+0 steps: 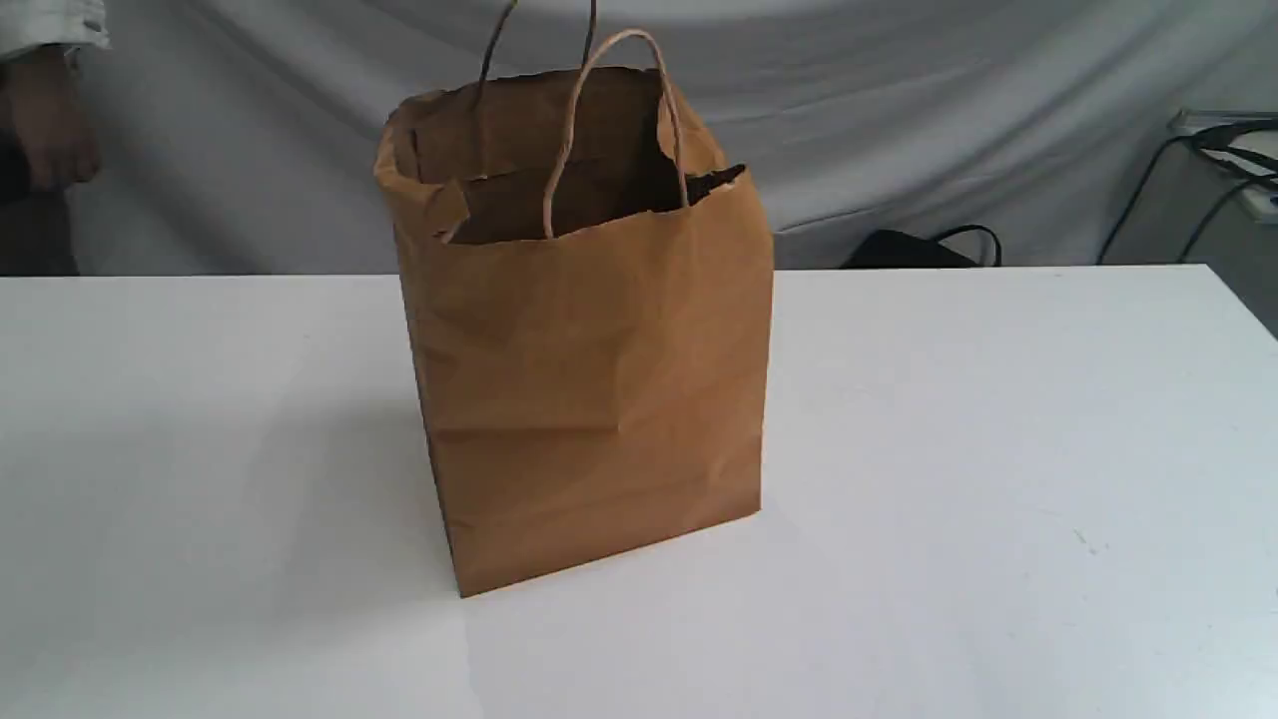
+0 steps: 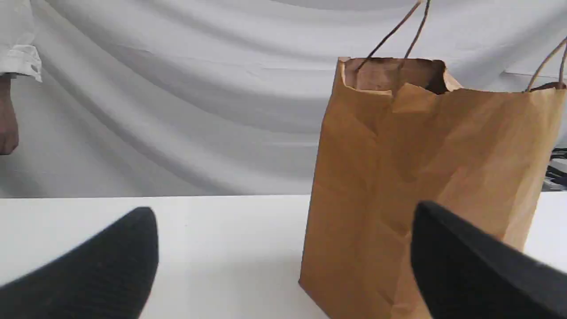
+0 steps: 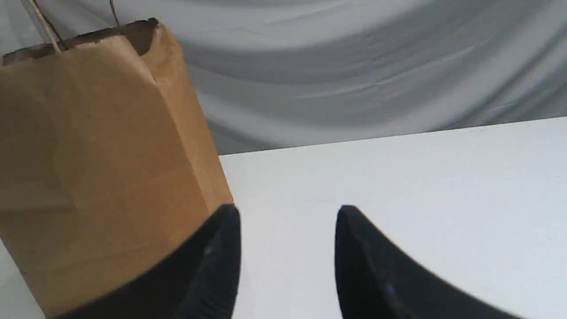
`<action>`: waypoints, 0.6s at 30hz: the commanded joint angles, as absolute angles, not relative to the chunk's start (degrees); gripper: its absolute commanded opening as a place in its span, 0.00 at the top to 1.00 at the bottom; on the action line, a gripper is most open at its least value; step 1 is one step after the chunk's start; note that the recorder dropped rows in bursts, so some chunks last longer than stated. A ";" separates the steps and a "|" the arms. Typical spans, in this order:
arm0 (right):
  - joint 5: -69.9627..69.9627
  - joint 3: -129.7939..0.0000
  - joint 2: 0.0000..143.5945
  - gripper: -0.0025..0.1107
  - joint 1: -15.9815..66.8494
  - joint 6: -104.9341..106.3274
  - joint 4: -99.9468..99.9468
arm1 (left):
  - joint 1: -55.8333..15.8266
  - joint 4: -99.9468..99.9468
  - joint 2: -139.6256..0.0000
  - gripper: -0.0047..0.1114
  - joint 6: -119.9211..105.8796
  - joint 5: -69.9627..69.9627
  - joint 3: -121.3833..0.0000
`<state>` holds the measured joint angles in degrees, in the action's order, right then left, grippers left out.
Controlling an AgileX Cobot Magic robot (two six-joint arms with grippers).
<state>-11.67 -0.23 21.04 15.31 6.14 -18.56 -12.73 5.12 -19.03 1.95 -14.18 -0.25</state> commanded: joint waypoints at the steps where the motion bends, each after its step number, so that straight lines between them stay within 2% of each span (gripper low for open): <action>1: -11.27 0.00 20.96 0.67 15.46 6.03 -18.41 | -12.62 4.95 -18.67 0.28 2.61 -14.11 0.00; 6: -11.27 0.00 20.96 0.67 15.46 6.02 -18.53 | -12.62 4.95 -18.27 0.28 2.61 -14.09 0.00; 13: -11.27 0.00 20.96 0.67 15.46 5.76 -18.54 | -12.62 10.63 -10.86 0.28 3.17 -12.67 0.00; 18: -11.27 0.00 20.96 0.67 15.46 5.76 -18.54 | -9.03 13.41 -5.46 0.28 2.93 -6.96 0.00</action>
<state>-11.55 -0.23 21.04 15.31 6.04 -18.56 -10.08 12.11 -6.62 2.41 -8.88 -0.25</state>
